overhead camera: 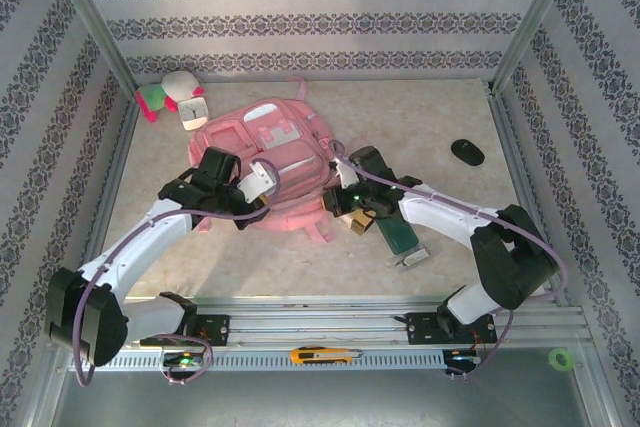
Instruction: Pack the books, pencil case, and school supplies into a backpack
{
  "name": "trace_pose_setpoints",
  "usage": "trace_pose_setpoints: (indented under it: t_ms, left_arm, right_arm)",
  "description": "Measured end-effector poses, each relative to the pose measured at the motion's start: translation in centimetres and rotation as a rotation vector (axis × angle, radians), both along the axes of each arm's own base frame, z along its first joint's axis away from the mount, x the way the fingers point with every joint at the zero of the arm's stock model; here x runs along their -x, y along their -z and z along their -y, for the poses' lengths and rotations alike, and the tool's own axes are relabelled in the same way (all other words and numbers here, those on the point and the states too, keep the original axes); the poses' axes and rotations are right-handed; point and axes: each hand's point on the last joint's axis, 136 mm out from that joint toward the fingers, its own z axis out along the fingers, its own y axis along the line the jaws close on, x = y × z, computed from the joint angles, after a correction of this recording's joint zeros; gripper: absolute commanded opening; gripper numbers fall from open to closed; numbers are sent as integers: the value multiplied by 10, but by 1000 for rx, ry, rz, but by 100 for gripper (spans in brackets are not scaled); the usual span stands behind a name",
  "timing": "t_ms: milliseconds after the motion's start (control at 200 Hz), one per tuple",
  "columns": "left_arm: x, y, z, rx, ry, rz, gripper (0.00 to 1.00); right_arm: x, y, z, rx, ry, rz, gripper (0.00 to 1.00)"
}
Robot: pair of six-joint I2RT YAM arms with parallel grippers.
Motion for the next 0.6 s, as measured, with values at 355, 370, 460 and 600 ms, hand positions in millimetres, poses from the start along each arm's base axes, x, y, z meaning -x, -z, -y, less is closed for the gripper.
trace_pose_setpoints:
  t_ms: [355, 370, 460, 600]
  left_arm:
    - [27, 8, 52, 2, 202, 71, 59]
    - [25, 11, 53, -5, 203, 72, 59]
    - [13, 26, 58, -43, 194, 80, 47]
    - [1, 49, 57, -106, 186, 74, 18]
  right_arm:
    - [40, 8, -34, -33, -108, -91, 0]
    - [41, 7, -35, -37, -107, -97, 0]
    - [43, 2, -36, -58, -98, -113, 0]
    - [44, -10, -35, -87, -87, -120, 0]
